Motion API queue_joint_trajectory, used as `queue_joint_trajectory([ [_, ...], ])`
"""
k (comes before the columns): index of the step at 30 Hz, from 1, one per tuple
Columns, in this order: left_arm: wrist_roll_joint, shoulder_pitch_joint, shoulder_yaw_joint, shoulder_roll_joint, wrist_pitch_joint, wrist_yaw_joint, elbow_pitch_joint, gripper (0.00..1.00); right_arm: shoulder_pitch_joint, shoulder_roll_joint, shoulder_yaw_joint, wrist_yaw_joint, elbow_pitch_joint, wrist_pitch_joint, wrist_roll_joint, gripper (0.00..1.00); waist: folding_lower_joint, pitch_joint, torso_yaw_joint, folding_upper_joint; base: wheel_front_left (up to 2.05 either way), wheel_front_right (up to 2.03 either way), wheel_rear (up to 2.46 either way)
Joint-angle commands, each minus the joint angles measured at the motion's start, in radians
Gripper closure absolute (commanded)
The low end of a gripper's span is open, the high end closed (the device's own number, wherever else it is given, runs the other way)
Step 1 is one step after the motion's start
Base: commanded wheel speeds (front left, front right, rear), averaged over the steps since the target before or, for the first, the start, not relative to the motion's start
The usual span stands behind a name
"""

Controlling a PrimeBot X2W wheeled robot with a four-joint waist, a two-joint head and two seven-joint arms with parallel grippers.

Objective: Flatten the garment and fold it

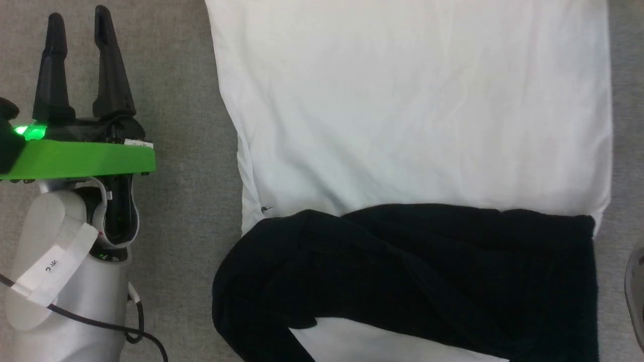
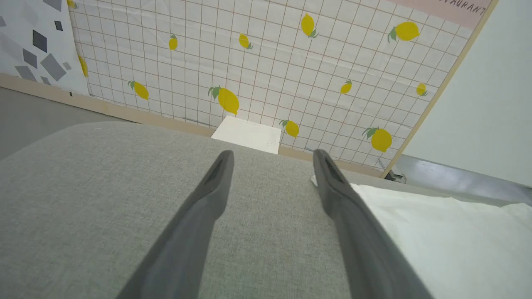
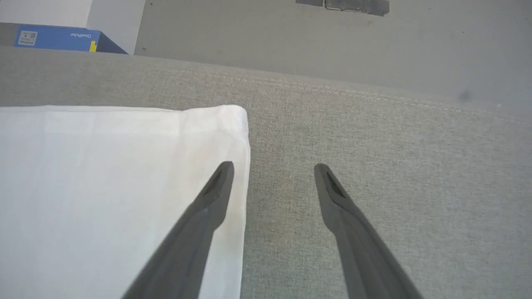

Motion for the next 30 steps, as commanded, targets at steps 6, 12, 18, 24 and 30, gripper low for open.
queue_joint_trajectory([
  [6, 0.025, -0.019, 0.044, -0.032, -0.004, -0.032, -0.008, 0.00, -0.062, -0.001, 0.031, -0.001, 0.026, 0.071, -0.017, 0.00, -0.0003, 0.116, 0.085, 0.0000, 0.00, 0.00, 0.00],
  [12, 0.035, -0.022, 0.056, -0.049, -0.004, -0.054, 0.011, 0.00, -0.053, -0.029, 0.073, -0.001, 0.061, 0.133, -0.008, 0.00, -0.0003, 0.118, 0.086, 0.0000, 0.00, 0.00, 0.00],
  [18, 0.031, -0.043, 0.042, -0.033, 0.014, -0.074, 0.035, 0.00, -0.030, -0.007, 0.042, -0.001, 0.012, 0.194, -0.015, 1.00, -0.0003, 0.117, 0.076, 0.0000, 0.00, 0.00, 0.00],
  [24, -0.028, -0.148, 0.027, 0.027, 0.179, -0.090, 0.032, 0.00, -0.045, 0.009, 0.029, -0.001, -0.045, 0.170, -0.016, 1.00, -0.0003, 0.116, 0.062, 0.0000, 0.00, 0.00, 0.00],
  [30, -0.120, -0.346, -0.032, 0.120, 0.589, -0.067, 0.050, 0.00, -0.074, 0.009, 0.075, -0.001, -0.055, 0.135, 0.019, 1.00, -0.0003, 0.104, 0.033, 0.0000, 0.00, 0.00, 0.00],
])
